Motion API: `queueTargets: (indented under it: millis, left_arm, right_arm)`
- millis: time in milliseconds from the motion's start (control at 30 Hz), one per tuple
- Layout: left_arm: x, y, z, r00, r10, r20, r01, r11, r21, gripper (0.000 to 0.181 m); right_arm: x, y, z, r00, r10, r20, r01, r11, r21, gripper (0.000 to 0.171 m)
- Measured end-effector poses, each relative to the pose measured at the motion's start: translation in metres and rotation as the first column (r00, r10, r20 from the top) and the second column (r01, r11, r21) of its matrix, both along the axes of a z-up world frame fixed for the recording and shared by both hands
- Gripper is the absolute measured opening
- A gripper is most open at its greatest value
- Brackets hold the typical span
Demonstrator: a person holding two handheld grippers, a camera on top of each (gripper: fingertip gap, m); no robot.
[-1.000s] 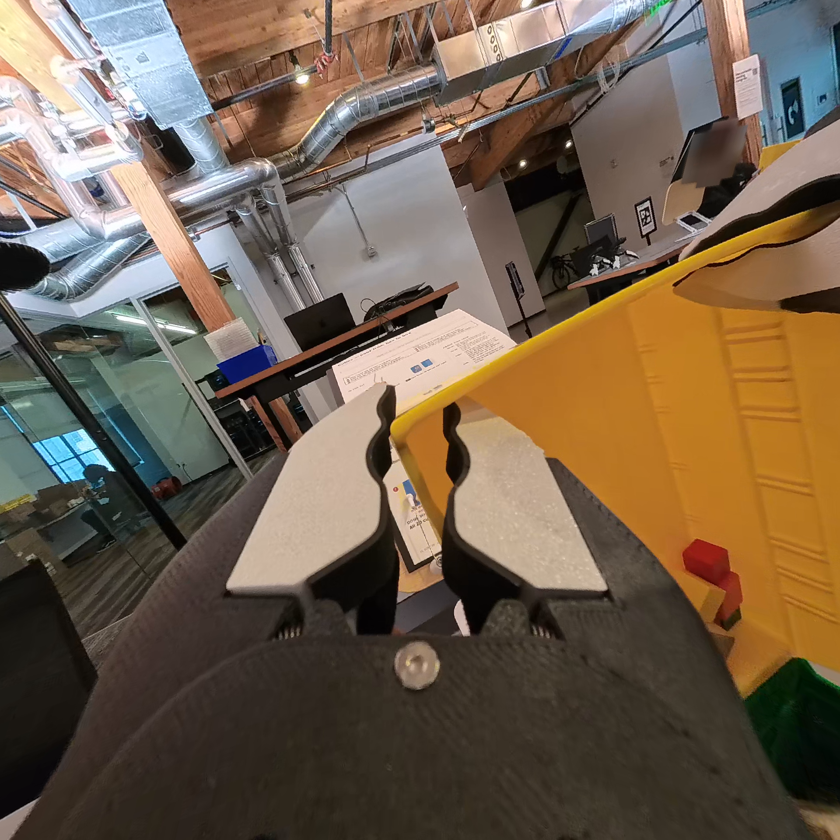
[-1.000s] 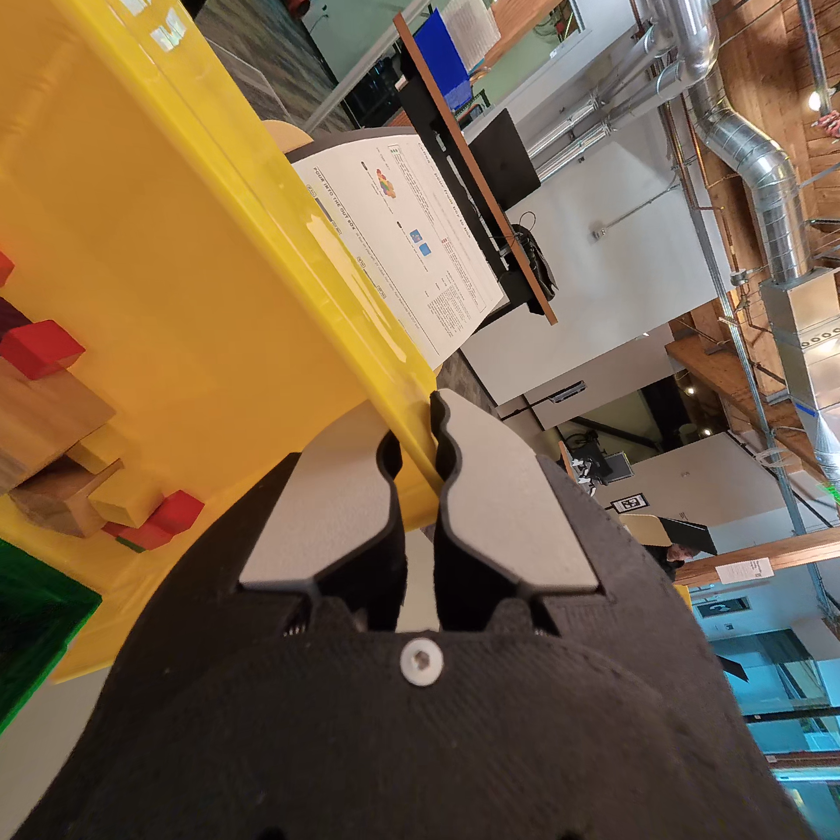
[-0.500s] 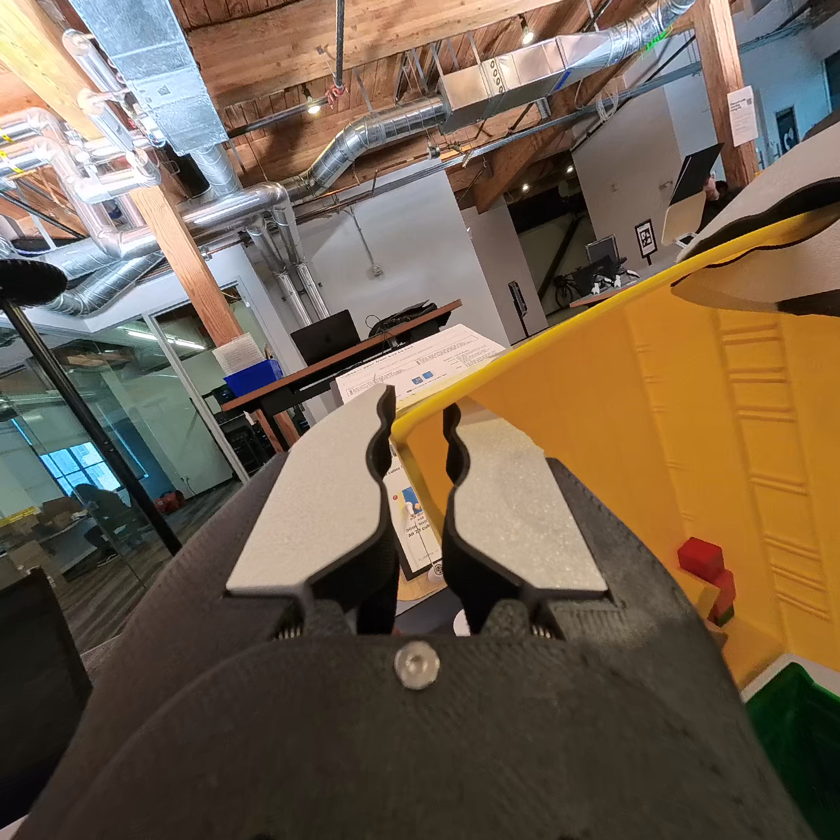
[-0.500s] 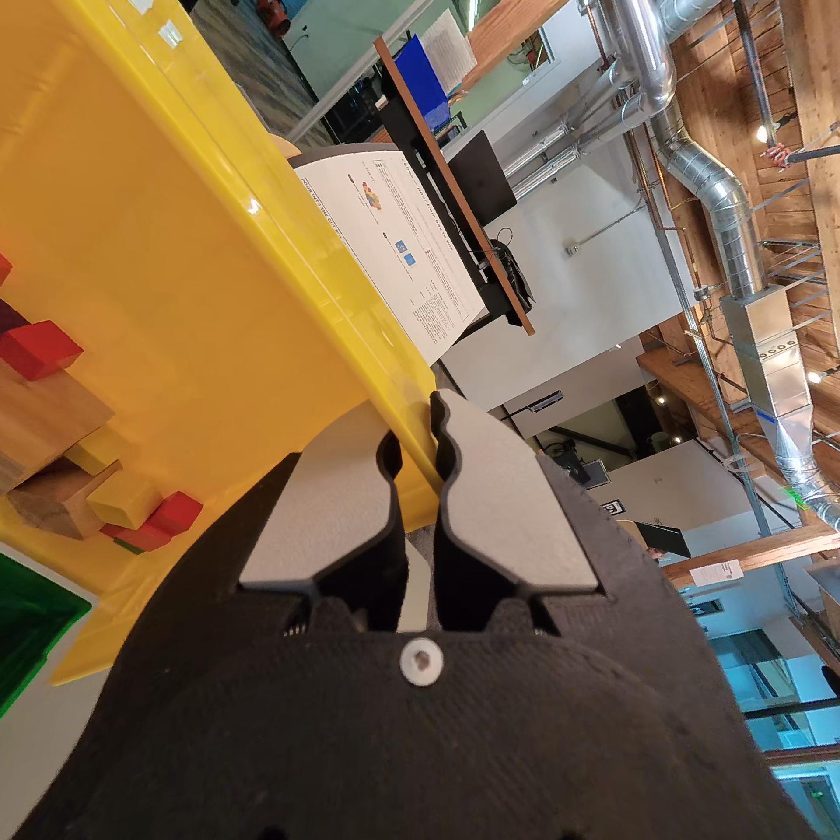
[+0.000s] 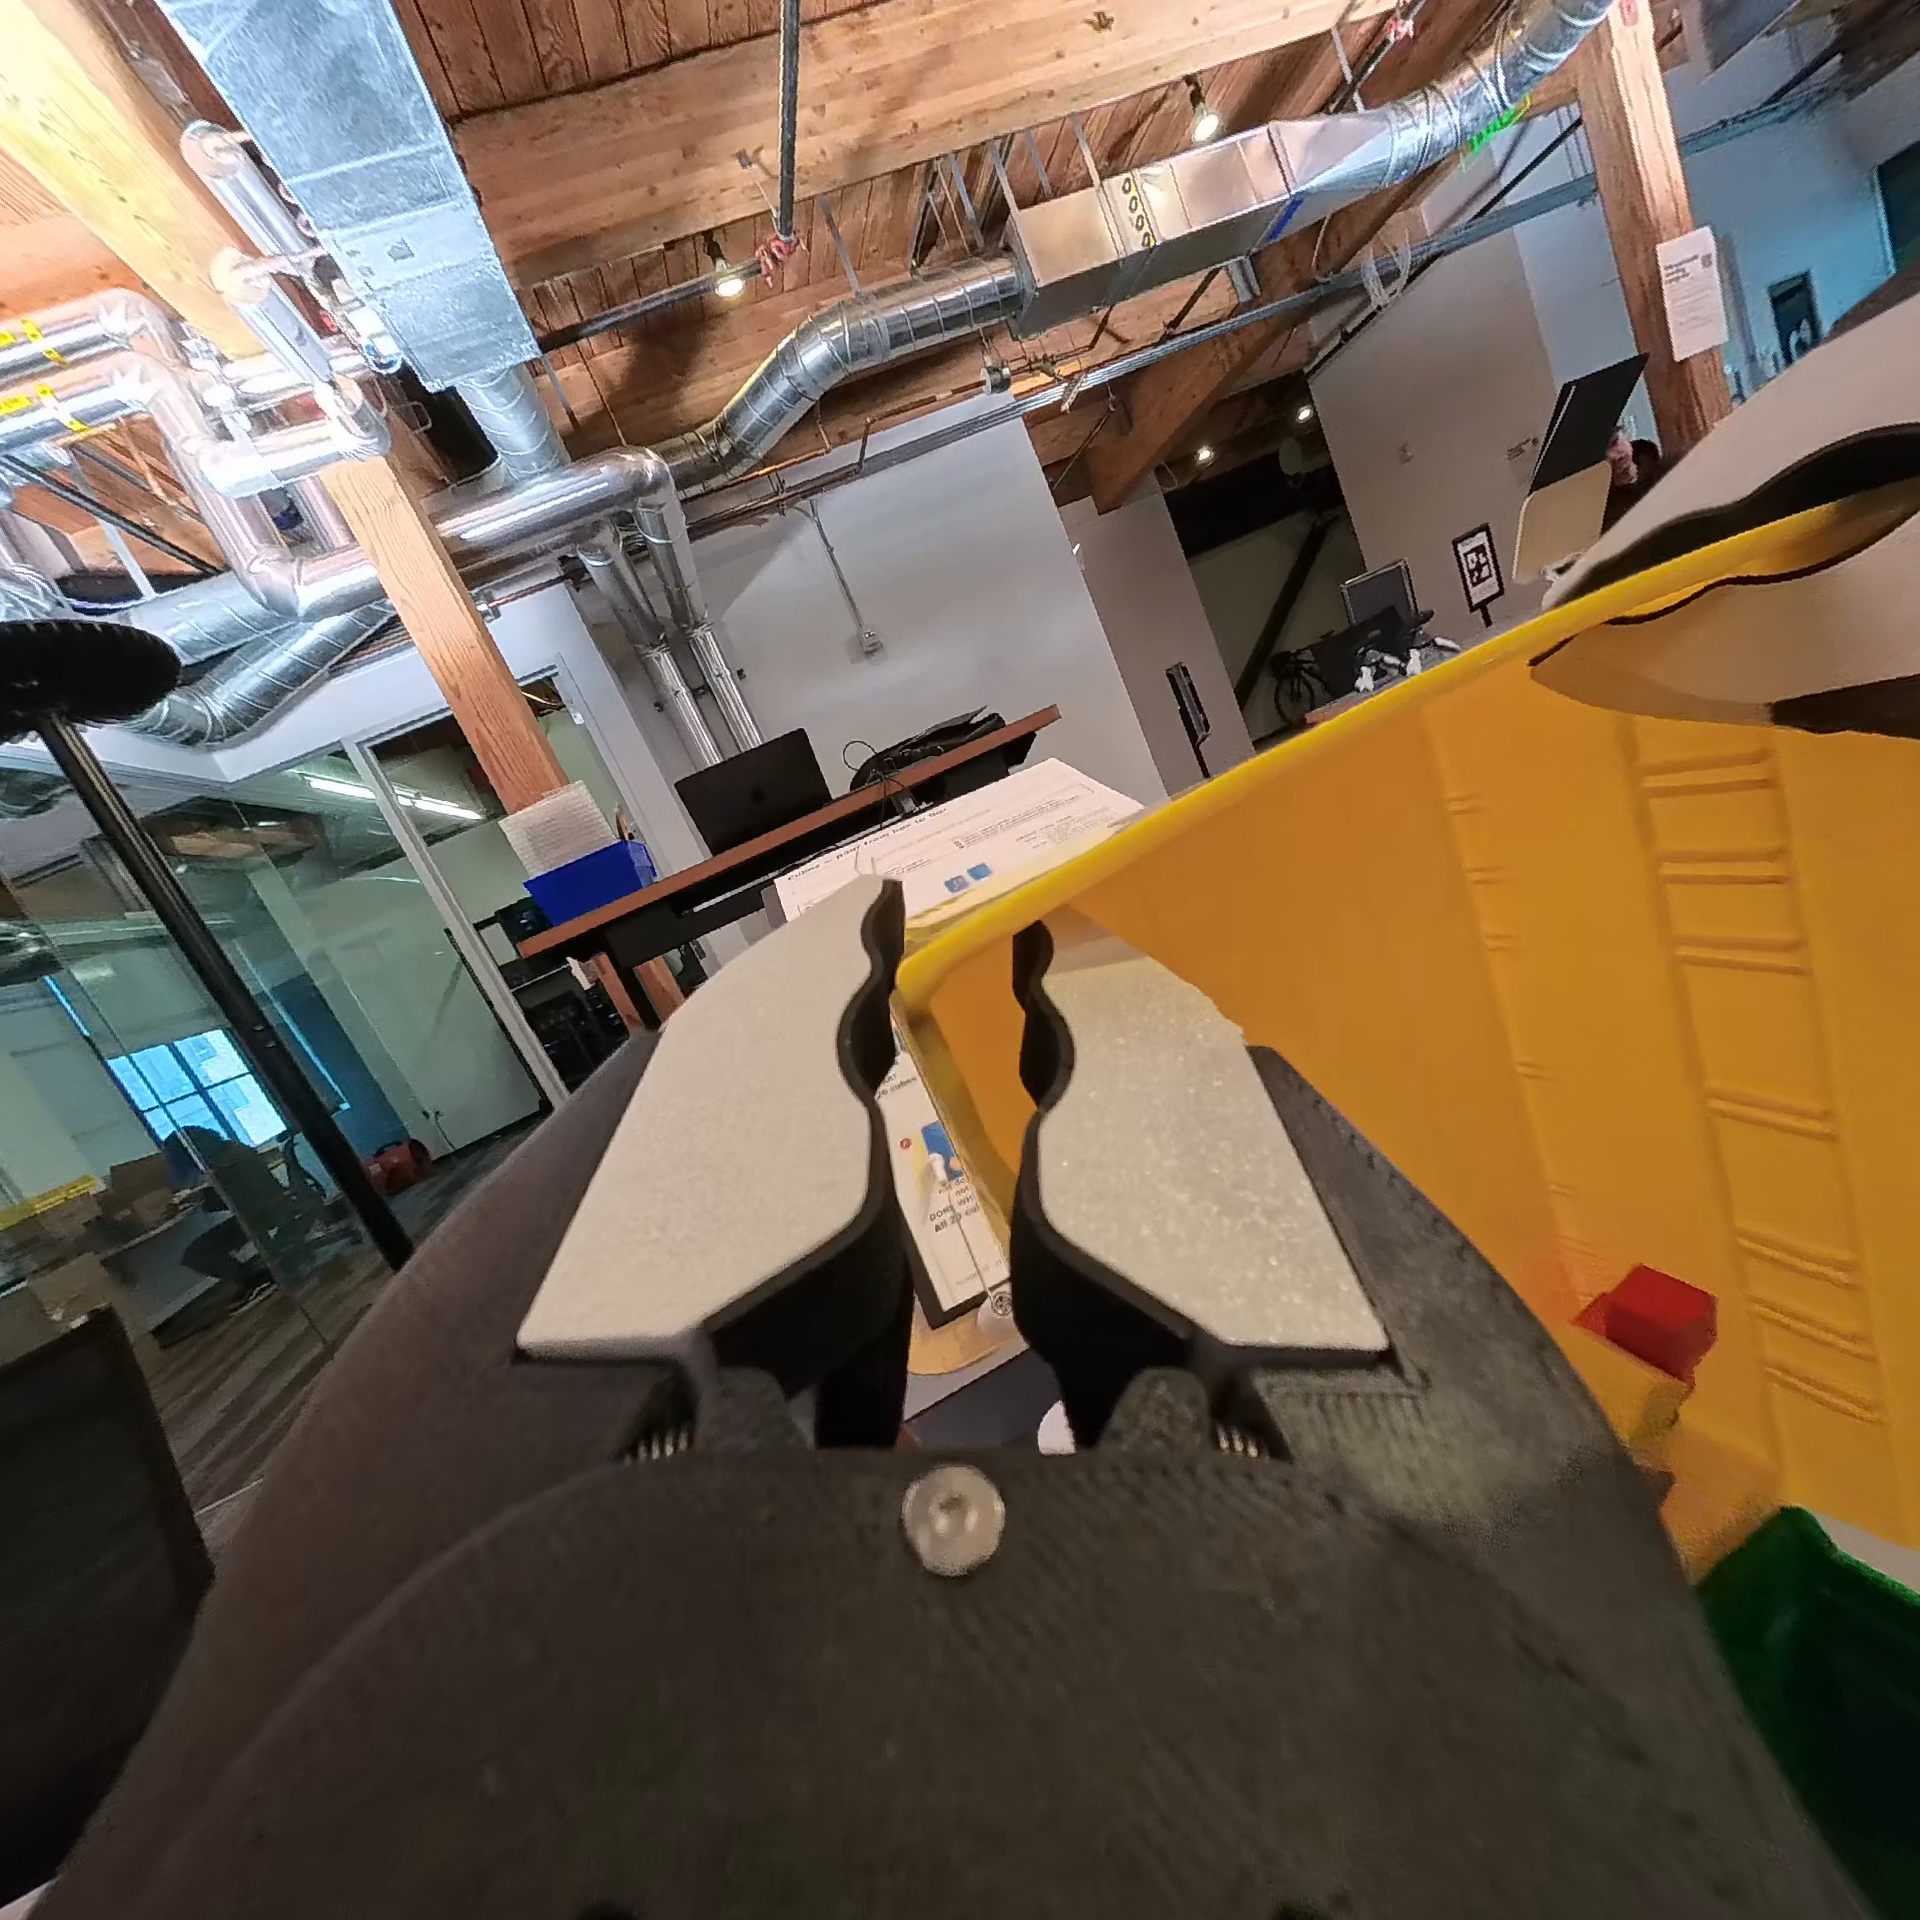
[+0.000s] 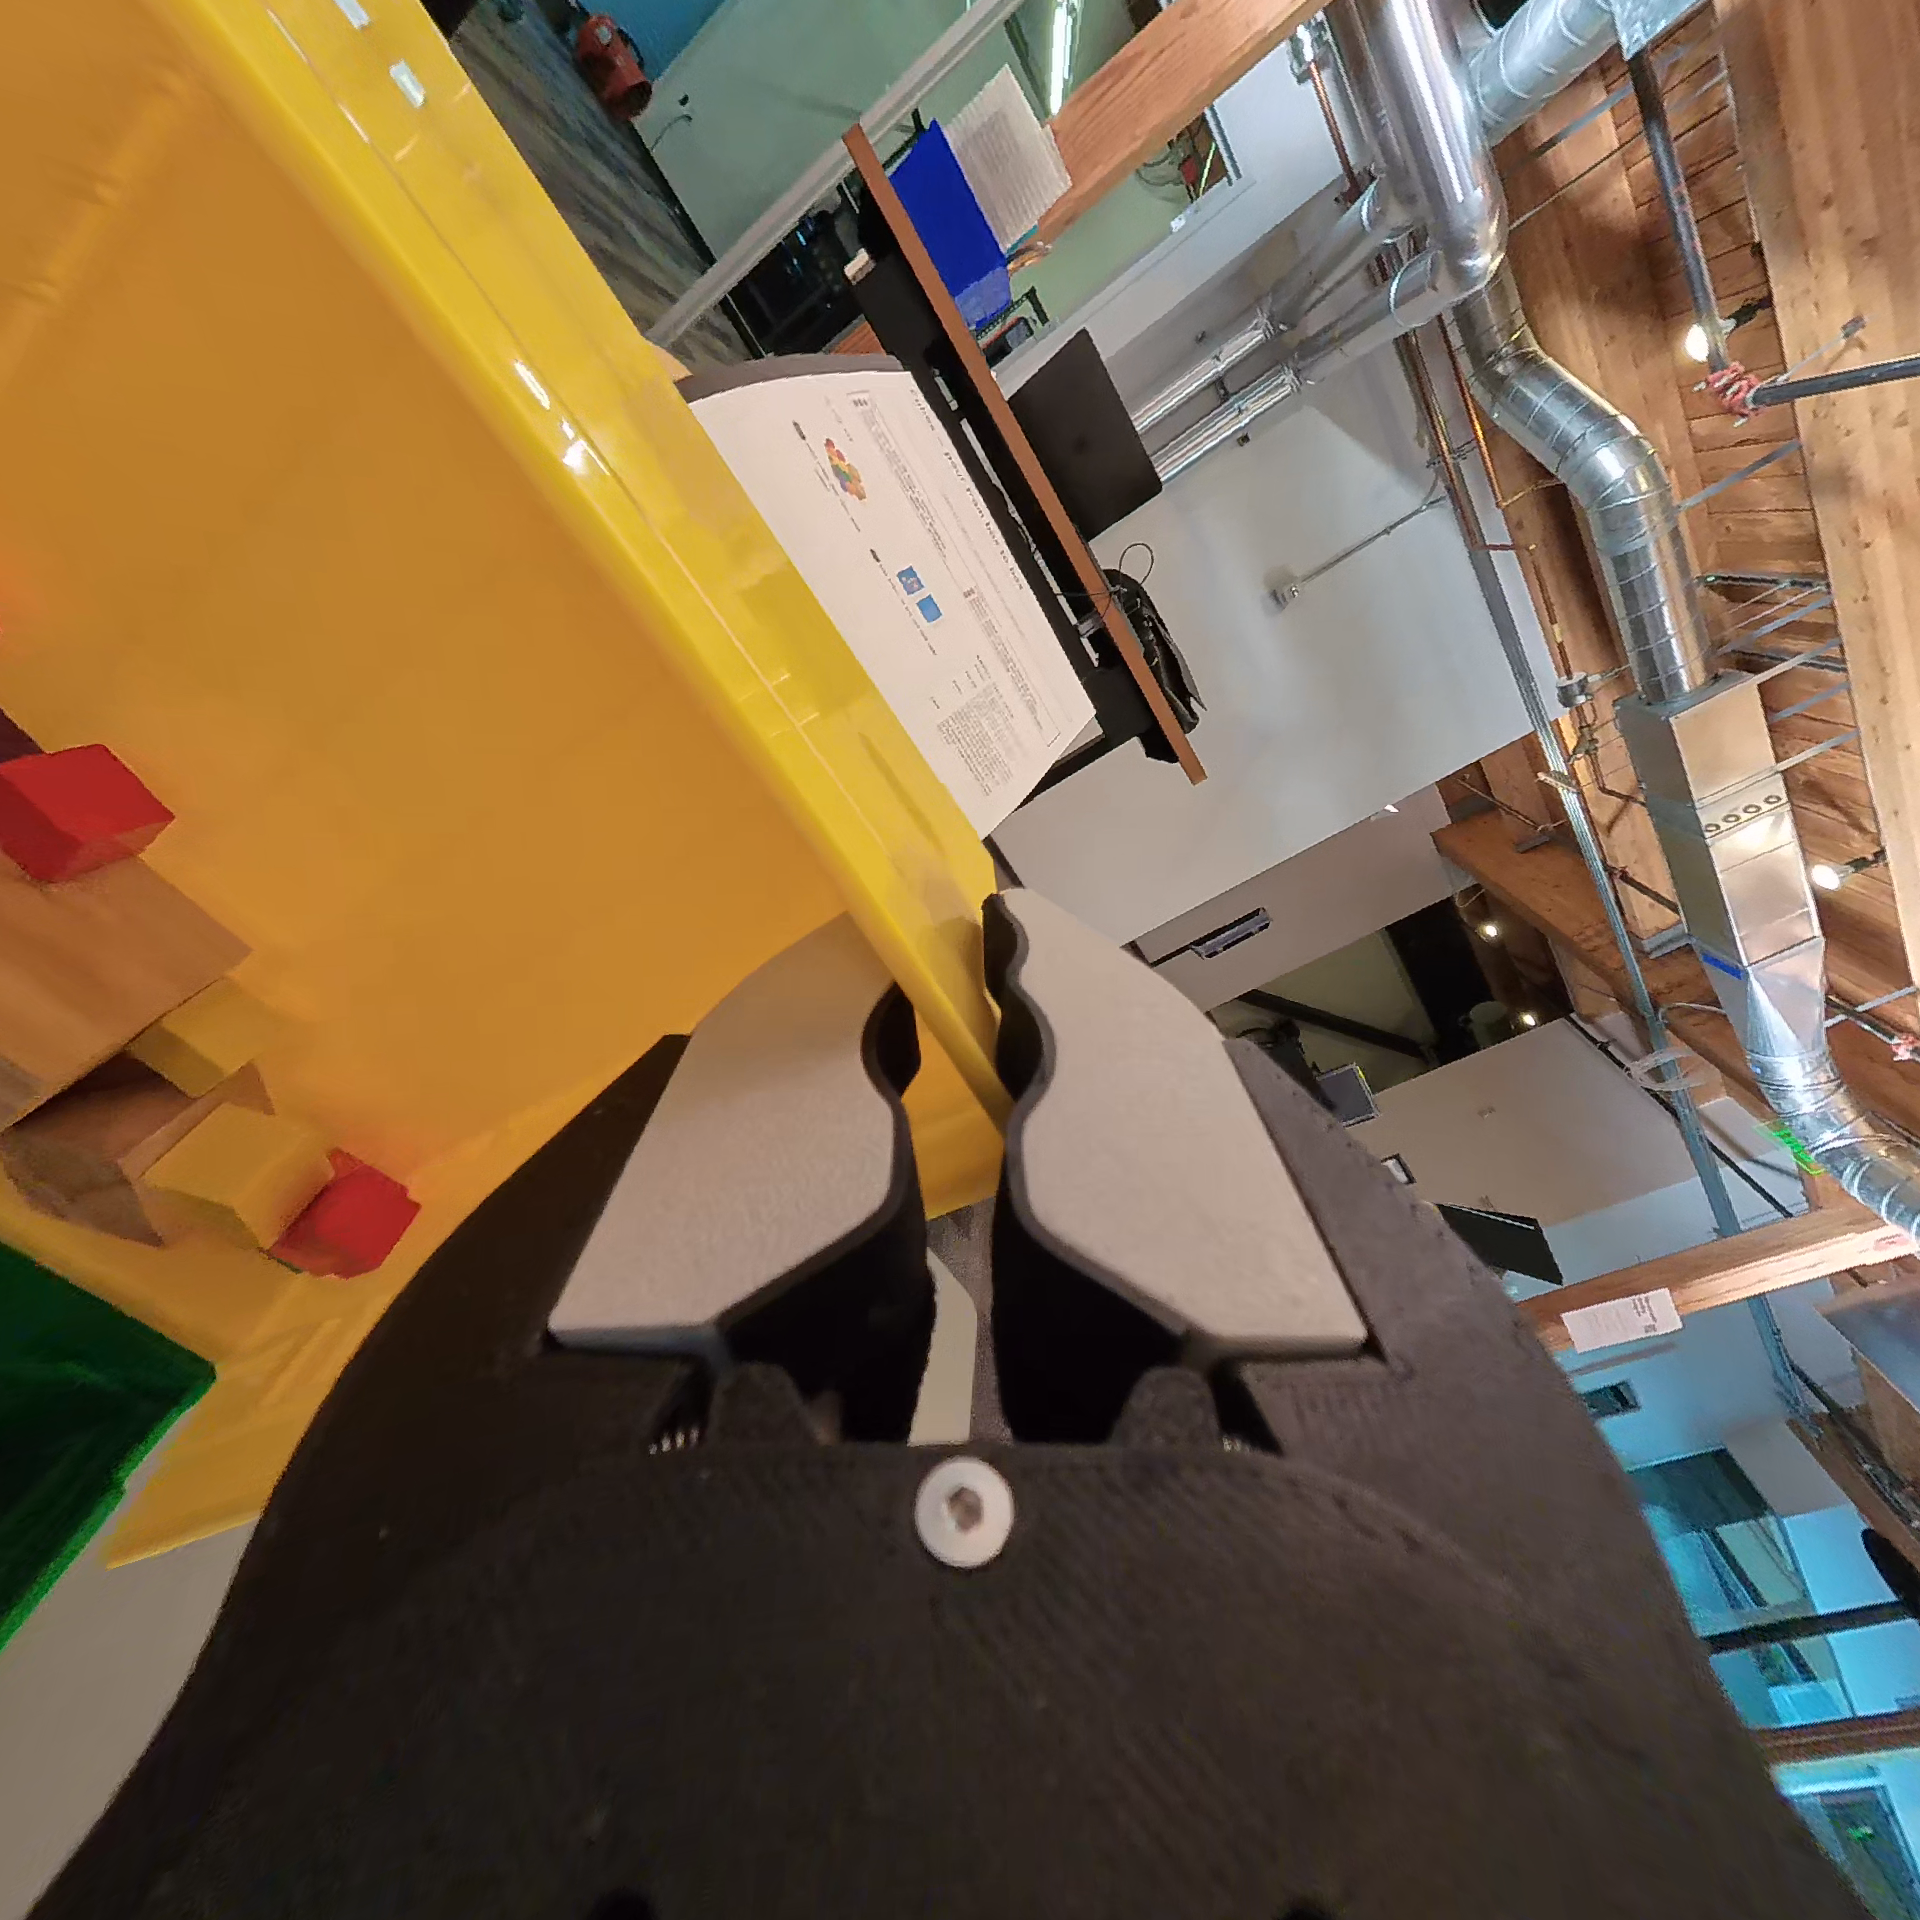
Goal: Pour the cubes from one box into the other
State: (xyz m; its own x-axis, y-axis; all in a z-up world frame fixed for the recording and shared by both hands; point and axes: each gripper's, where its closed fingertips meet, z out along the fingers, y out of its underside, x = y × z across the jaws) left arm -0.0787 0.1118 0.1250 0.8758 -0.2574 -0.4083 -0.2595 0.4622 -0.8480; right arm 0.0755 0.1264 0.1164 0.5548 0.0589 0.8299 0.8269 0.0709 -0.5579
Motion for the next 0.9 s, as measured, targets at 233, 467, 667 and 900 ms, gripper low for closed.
queueTargets:
  millis: [233, 467, 667, 900]
  left_arm:
    - [0.000, -0.004, 0.000, 1.000, 0.002, -0.002, -0.002, 1.000, 0.003, 0.020]
    - [-0.001, -0.005, -0.001, 1.000, 0.004, -0.008, -0.004, 1.000, 0.009, 0.020]
    - [-0.001, -0.010, 0.000, 1.000, 0.005, -0.008, -0.005, 1.000, 0.027, 0.020]
    - [-0.002, -0.017, 0.002, 1.000, 0.003, 0.008, -0.004, 0.999, 0.049, 0.020]
  right_arm:
    - [-0.001, -0.004, 0.000, 1.000, -0.001, -0.001, 0.001, 1.000, 0.009, 0.005]
    - [-0.001, -0.006, -0.001, 1.000, -0.002, -0.001, 0.002, 1.000, 0.017, 0.005]
    - [-0.002, -0.010, 0.000, 1.000, 0.003, -0.005, -0.002, 0.999, 0.036, 0.005]
    - [-0.004, -0.018, 0.006, 1.000, 0.007, 0.002, -0.008, 0.997, 0.077, 0.005]
